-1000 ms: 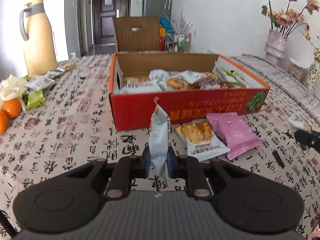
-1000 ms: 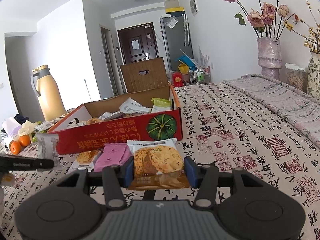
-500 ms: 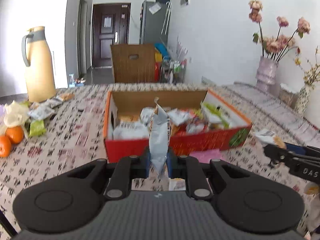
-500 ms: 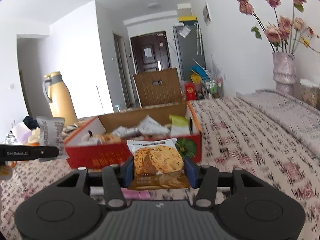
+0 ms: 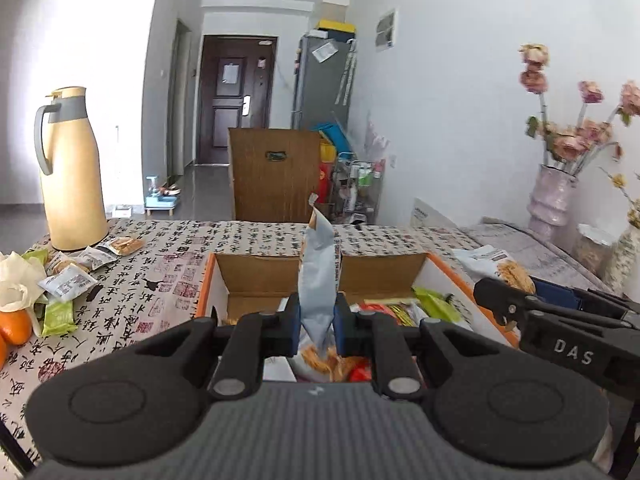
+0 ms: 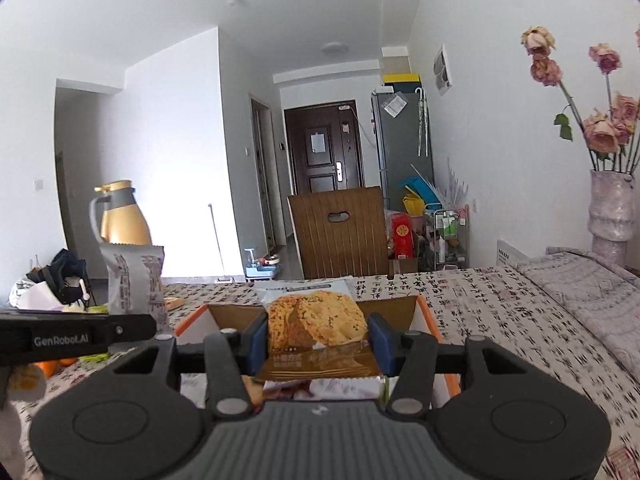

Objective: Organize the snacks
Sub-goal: 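Carry both packets into the box and open both tools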

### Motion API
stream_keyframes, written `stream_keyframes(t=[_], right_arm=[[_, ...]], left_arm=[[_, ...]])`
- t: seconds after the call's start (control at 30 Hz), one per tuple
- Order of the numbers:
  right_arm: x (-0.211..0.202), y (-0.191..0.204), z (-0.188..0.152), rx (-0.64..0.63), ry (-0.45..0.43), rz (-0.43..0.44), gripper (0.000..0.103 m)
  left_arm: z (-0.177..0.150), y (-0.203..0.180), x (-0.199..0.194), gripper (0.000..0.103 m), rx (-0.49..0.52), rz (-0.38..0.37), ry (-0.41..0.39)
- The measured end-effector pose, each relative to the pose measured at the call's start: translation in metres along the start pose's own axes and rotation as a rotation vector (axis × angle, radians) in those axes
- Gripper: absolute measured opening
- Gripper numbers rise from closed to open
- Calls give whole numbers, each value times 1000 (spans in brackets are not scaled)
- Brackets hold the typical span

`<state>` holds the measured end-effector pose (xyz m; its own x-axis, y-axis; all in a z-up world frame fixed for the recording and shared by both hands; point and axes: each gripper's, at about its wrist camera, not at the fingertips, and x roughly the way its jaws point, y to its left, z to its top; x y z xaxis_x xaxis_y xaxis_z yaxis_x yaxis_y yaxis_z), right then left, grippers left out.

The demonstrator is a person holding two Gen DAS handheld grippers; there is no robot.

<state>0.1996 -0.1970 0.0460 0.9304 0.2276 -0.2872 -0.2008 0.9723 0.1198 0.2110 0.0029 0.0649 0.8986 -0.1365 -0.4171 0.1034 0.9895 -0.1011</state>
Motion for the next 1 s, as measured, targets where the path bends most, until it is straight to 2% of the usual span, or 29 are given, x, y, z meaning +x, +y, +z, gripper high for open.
stream_keyframes(t=[0.2,0.33,0.37,0.4,0.43,0.47,0.5,0.53,0.73,1.0], right_arm=[[56,-6,4,-29,73,-49,51],[82,-16,-1,-29,153,-62,52],[85,-17,-2,-29,161,-65,55],[86,-16,-4,-25,165,-63,68],[85,-19,-4,-15,165,-61,84],[83,-21,-4,-1,157,-59,91],[80,-23,-4,8,146,-58,98],[78,-24,-4,12,140,-56,101],[57,-28,-5,28,136,-62,103],[22,-16,-17,0,158,-38,103]], left_arm=[[7,7,43,16,-12,70,55],[3,13,65,19,-20,98,105],[2,14,67,29,-14,104,110],[0,14,68,37,-9,100,114],[-1,15,67,60,-8,101,111],[-2,14,65,84,-6,108,101],[-2,14,61,93,-1,124,87],[-2,14,56,103,4,139,69],[3,17,34,103,-12,134,36],[-12,24,10,103,-43,128,56]])
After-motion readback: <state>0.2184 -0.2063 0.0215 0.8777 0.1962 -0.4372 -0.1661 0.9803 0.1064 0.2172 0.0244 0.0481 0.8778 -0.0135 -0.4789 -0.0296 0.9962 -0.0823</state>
